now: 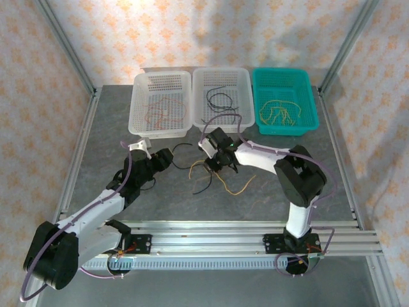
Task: Untangle the cables
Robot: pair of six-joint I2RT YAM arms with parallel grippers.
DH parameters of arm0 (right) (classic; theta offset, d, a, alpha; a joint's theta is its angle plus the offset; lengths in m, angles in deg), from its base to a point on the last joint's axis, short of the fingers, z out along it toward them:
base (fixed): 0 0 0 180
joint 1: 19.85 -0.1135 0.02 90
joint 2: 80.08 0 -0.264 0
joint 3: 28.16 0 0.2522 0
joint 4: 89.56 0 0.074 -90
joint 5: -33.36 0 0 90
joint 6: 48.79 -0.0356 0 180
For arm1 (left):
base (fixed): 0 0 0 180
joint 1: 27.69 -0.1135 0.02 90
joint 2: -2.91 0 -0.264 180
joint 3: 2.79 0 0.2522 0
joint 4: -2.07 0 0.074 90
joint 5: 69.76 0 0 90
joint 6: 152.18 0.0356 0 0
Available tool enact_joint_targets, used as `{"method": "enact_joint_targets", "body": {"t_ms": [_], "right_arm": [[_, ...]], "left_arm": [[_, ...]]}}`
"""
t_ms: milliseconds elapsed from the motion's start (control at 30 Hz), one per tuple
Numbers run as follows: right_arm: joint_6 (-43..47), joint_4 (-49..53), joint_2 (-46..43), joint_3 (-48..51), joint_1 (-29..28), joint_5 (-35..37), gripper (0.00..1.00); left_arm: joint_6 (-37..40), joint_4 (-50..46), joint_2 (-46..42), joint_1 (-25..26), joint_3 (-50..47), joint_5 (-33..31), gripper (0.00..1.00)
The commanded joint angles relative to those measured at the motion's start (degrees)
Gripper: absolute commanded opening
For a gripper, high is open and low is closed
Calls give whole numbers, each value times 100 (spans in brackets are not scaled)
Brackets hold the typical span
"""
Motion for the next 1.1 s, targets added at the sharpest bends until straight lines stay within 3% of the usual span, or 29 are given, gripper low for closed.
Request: {"method": "enact_joint_targets", "body": {"t_ms": [0, 433, 600, 667, 1067], "right_arm": [[87, -134, 117, -271, -31, -146, 32], [73, -213, 407, -383, -40, -291, 27], [113, -18, 524, -530, -40, -355, 12], [116, 36, 531, -558, -40, -340, 0], [-242, -463, -822, 85, -22, 770, 0]], "left_arm": [[-29, 178, -98, -59, -39, 106, 53], [18, 250, 29, -67, -31, 165, 52], [26, 301, 121, -70, -13, 219, 52], [42, 329, 154, -72, 2, 227, 52], [391, 185, 302, 22, 465, 352, 53]]}}
